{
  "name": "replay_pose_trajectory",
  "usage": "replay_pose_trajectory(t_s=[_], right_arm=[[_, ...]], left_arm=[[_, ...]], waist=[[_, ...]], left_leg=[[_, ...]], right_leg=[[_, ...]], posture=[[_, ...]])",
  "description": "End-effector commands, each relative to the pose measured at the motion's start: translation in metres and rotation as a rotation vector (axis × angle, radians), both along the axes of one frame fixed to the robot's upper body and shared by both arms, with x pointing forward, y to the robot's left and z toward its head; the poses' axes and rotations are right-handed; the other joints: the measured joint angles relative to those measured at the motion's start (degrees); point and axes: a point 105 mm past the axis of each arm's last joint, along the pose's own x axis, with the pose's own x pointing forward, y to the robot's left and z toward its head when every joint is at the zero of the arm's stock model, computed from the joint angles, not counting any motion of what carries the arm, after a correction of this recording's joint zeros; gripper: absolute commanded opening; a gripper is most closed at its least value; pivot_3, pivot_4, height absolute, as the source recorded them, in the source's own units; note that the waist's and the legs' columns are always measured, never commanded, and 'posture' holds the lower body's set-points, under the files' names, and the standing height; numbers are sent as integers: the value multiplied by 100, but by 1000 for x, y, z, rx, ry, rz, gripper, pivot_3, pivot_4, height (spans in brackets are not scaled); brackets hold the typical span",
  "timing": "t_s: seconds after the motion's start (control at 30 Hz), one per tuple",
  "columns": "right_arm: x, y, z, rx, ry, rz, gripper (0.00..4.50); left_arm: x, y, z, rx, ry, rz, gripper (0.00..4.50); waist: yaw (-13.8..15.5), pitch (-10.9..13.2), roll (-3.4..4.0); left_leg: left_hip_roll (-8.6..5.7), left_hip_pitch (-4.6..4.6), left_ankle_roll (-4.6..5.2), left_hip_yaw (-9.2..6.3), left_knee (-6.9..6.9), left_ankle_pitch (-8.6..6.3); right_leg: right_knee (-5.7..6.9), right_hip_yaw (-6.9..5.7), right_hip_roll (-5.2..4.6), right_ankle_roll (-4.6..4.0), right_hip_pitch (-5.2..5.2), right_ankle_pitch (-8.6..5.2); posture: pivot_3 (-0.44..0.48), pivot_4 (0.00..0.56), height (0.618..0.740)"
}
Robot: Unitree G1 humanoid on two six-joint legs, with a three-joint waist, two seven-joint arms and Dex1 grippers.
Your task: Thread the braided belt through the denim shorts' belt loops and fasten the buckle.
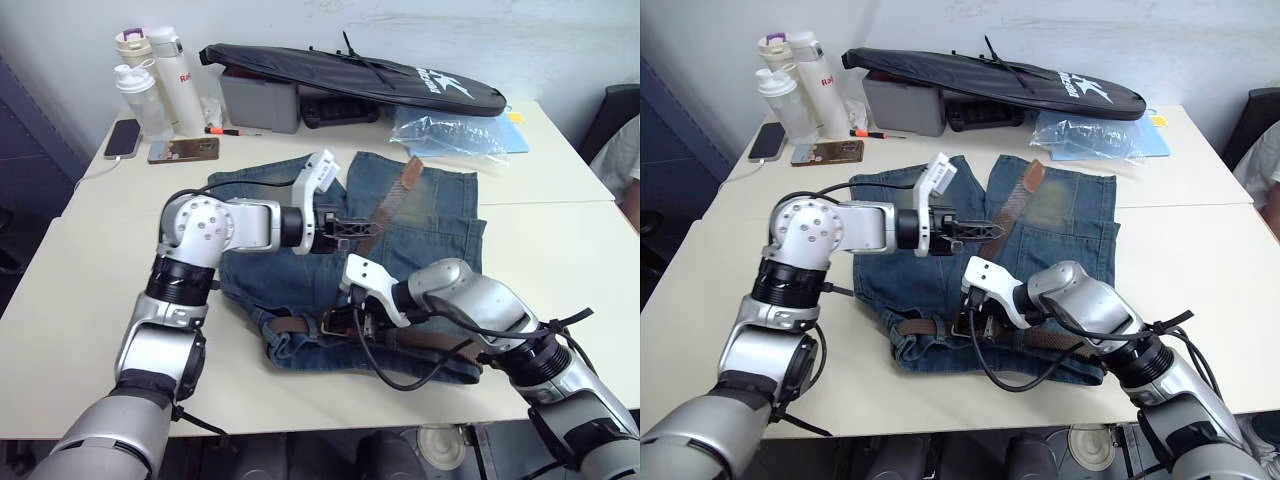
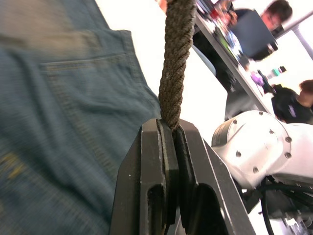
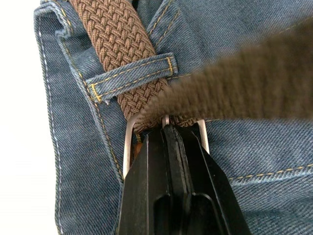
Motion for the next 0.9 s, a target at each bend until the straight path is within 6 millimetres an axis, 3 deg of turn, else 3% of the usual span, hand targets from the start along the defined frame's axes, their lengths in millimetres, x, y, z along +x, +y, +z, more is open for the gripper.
replay_pose_trajectory(t_s=[0.03, 0.3, 0.5, 0.67, 0.9], right_arm=[[-32, -16, -73, -212, 228, -69, 52], [-39, -9, -77, -183, 248, -79, 52], [-41, -6, -83, -170, 248, -86, 52], [-25, -15, -86, -160, 163, -164, 52], [-6, -39, -52, -73, 95, -296, 52]], left_arm=[[2, -22, 44, -114, -145, -79, 0], [5, -55, 52, -94, -198, -209, 0], [5, -68, 47, -77, -210, -258, 0], [6, -64, 34, -57, -185, -248, 0], [-2, -42, 7, -18, -108, -211, 0]], waist=[[-3, -1, 2], [-5, -3, 5], [-14, -7, 9], [-56, -9, 12], [0, 1, 25]], left_leg=[[0, 0, 0, 2, 0, 0], [3, 7, 2, 12, -1, -9], [9, 16, 5, 22, -1, -18], [20, 28, -2, 29, -2, -23], [23, 28, -21, 20, 2, -37]], right_leg=[[0, 1, 0, 0, 0, 0], [-1, 7, 0, -1, 0, -1], [-1, 9, 0, -2, 1, -1], [7, 11, 5, -5, 2, -3], [16, 11, -3, -6, -1, -2]], posture=[[0, 150, 656], [0, 150, 656], [0, 150, 656], [0, 150, 656], [0, 150, 656]])
